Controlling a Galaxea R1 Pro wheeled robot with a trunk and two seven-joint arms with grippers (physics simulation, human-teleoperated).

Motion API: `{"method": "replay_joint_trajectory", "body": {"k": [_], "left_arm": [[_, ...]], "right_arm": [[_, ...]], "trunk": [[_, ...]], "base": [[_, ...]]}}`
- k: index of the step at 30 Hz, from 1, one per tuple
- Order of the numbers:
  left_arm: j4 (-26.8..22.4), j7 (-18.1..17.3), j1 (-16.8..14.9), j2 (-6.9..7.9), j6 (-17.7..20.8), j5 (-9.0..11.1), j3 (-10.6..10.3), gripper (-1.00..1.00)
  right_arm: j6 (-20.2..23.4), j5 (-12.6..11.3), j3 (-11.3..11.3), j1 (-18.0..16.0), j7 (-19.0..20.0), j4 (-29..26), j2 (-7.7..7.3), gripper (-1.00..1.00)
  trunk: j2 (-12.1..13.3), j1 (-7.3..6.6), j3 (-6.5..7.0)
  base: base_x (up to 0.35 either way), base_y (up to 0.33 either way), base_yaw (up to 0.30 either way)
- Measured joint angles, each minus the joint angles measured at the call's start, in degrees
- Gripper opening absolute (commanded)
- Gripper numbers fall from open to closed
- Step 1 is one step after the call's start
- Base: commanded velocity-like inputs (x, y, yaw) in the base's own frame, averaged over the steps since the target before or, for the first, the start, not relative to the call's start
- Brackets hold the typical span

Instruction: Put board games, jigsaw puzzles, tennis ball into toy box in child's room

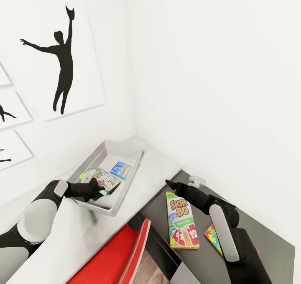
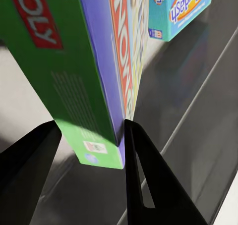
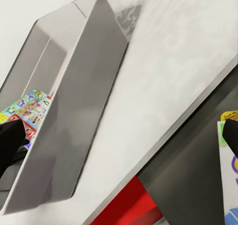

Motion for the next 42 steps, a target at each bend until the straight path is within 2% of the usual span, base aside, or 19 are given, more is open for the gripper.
{"method": "replay_joint_trajectory", "body": {"k": [1, 16, 22, 29, 42], "left_arm": [[0.0, 0.0, 0.0, 0.00, 0.0, 0.0, 0.0, 1.00], [0.0, 0.0, 0.0, 0.26, 0.1, -0.4, -0.1, 1.00], [0.0, -0.1, 0.0, 1.06, 0.4, -0.3, 0.1, 1.00], [-0.1, -0.4, 0.0, 1.84, 0.5, 0.0, 5.5, 1.00], [-0.1, -0.8, 0.0, 2.27, 0.6, 0.0, 6.4, 1.00]], "right_arm": [[0.0, 0.0, 0.0, 0.0, 0.0, 0.0, 0.01, 1.00], [0.0, 0.0, -0.1, 0.0, 0.0, 0.2, -0.01, 1.00], [0.0, 0.0, -0.1, 0.0, 0.0, 0.5, -0.01, 1.00], [0.0, 0.0, -0.1, 0.0, 0.0, 0.6, 0.00, 1.00], [0.0, 0.0, -0.1, 0.0, 0.0, 0.6, -0.01, 1.00]], "trunk": [[0.0, 0.00, 0.00], [0.0, 0.00, -0.01], [0.0, 0.00, -0.01], [0.0, 0.00, -0.01], [0.0, 0.00, -0.01]], "base": [[0.000, 0.000, 0.000], [0.000, 0.000, 0.000], [0.000, 0.000, 0.000], [0.000, 0.000, 0.000], [0.000, 0.000, 0.000]]}}
